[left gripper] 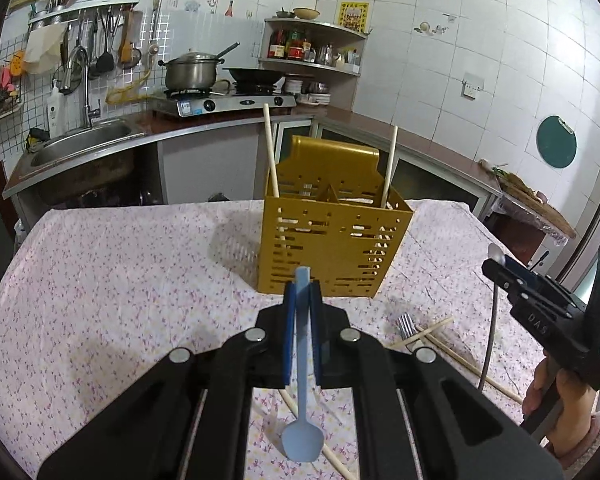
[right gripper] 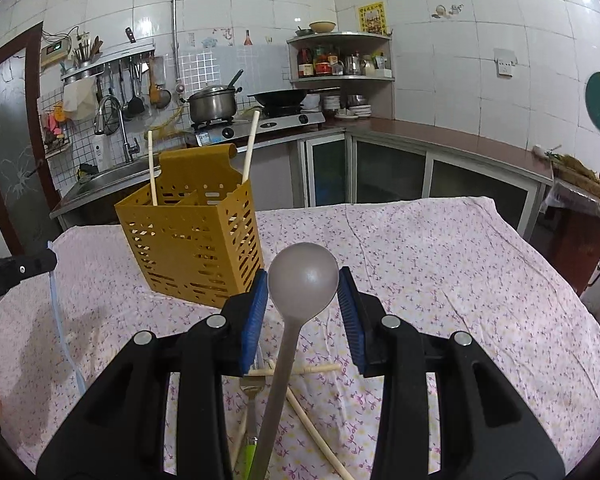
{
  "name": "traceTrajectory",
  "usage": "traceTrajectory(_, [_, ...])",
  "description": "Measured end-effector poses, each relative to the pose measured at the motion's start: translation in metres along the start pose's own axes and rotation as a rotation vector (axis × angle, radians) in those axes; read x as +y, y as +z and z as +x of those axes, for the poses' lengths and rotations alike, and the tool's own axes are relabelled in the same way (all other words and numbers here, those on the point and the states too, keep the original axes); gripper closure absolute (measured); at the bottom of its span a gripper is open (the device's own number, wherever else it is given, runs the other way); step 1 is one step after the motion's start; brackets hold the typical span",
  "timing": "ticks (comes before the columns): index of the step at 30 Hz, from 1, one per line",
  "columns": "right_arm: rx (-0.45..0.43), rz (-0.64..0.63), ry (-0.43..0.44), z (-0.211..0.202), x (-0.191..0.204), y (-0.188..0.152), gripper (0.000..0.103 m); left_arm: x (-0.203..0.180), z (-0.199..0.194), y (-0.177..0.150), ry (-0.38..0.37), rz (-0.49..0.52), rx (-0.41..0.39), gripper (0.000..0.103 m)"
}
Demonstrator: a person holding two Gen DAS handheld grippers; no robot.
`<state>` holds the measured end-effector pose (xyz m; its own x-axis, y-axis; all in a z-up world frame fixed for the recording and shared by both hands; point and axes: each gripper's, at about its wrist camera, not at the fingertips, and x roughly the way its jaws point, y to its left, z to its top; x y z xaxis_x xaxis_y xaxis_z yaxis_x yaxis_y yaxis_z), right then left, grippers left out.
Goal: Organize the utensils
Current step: 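Carry the blue knife with left tool while right tool carries the spoon over the caddy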
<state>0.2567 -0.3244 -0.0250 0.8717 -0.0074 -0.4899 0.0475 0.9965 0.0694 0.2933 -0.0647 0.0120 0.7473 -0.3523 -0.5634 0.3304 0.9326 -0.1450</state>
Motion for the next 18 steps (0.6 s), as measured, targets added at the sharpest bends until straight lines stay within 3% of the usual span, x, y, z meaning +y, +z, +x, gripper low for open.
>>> traceTrajectory(18, [-0.016,0.003,-0.008,0.007,0.012,0.013,0.067,-0.006,-0.012,0.016,0.042,0.037,-0.089,0.095])
